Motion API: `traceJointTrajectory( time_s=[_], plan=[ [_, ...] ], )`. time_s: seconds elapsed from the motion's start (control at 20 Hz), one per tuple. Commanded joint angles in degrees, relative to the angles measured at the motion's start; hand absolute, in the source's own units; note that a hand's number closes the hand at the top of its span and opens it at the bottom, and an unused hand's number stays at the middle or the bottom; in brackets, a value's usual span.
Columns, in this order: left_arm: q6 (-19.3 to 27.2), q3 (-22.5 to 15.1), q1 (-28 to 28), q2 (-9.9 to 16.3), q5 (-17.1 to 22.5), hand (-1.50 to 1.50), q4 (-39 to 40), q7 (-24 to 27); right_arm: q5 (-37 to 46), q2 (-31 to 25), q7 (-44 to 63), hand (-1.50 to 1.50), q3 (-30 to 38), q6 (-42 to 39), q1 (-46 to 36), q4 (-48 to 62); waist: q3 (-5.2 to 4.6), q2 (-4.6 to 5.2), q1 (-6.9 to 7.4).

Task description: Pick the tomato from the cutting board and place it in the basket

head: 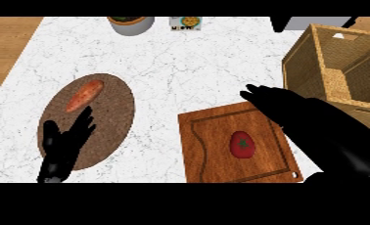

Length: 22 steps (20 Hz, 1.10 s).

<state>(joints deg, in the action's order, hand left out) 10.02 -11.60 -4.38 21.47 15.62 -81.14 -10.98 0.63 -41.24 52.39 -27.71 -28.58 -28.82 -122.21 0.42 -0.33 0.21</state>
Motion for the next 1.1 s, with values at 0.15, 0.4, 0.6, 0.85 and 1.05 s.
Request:
traceJointTrajectory(
  time_s=[0.15, 0.4, 0.6, 0.85, 1.05],
  plan=[
    [-0.4, -0.5, -4.2, -0.6, -1.1, 0.00, -0.3, -1.6, 12.3, 3.2, -5.8, -1.50, -3.6, -0.3, 4.9, 7.0, -0.38, 0.38, 0.29],
    [-0.8, 0.0, -4.2, -2.4, -2.4, 0.00, 1.6, 0.6, 17.5, 8.2, -5.5, -1.50, -6.1, 0.4, 7.7, 6.7, -0.42, 0.32, 0.02],
    [-1.1, 2.2, 0.5, -3.0, -2.1, 0.00, 5.3, -1.7, 22.1, 8.9, -11.3, -1.50, -6.0, 1.0, 9.8, 10.4, -0.42, 0.40, -0.21],
    [-3.3, 4.1, -1.0, -1.5, -0.8, 0.00, 2.2, -3.2, 25.3, 10.8, -14.2, -1.50, -5.1, 1.4, 10.9, 13.1, -0.42, 0.34, -0.07],
    [-3.7, 3.5, -0.8, -2.2, -2.4, 0.00, 2.3, -3.7, 33.1, 13.0, -20.6, -1.50, -7.2, 7.9, 15.1, 17.6, -0.40, 0.36, -0.14]
  ],
)
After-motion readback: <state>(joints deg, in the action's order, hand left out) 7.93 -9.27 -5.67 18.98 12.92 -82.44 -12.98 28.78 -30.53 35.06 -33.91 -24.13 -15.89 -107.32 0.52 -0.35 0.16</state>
